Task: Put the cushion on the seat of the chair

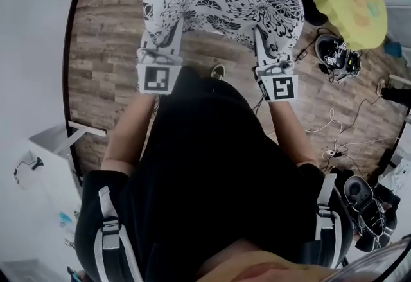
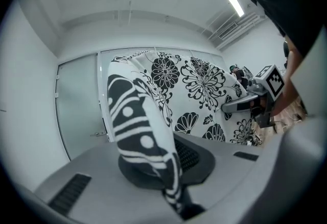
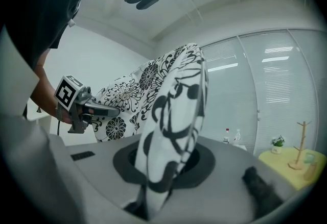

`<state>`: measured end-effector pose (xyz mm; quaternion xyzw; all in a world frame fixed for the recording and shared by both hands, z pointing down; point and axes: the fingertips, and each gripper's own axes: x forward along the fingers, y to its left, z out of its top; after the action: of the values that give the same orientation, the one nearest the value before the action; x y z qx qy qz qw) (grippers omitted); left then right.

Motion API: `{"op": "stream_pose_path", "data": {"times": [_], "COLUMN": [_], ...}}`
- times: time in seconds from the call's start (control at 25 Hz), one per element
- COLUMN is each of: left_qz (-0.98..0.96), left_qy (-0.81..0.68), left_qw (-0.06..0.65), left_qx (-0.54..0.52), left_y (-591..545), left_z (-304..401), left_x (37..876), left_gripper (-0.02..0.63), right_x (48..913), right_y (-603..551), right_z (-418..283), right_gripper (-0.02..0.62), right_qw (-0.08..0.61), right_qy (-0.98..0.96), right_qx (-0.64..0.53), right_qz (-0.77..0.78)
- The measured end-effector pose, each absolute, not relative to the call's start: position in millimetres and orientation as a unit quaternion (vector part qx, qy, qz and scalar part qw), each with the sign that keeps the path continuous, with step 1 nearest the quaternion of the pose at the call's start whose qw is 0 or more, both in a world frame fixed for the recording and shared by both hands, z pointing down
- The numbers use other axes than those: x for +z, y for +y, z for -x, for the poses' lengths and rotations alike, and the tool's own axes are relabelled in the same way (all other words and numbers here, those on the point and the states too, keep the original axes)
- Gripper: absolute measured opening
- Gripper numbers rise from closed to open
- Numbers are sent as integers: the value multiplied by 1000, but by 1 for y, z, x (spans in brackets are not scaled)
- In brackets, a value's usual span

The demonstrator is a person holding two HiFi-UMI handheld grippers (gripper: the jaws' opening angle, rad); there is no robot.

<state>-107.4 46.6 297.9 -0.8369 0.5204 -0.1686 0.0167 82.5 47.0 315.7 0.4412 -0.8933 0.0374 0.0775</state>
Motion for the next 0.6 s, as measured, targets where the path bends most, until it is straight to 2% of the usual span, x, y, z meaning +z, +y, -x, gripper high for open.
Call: {"op": "stream_pose_path", "data": {"times": [0.6], "left_qz": [867], "left_qy": [475], "left_qw": [22], "left_qx": [-148], "left_y": [44], "left_z": [104], "left_x": [288], "left_gripper": [28], "right_x": [294], "right_y": [52], "right_z": [-81], "right_gripper": [54], "right_qw": [92], "right_qy": [-875], "right_qx": [13], "right_qz": [-476]}}
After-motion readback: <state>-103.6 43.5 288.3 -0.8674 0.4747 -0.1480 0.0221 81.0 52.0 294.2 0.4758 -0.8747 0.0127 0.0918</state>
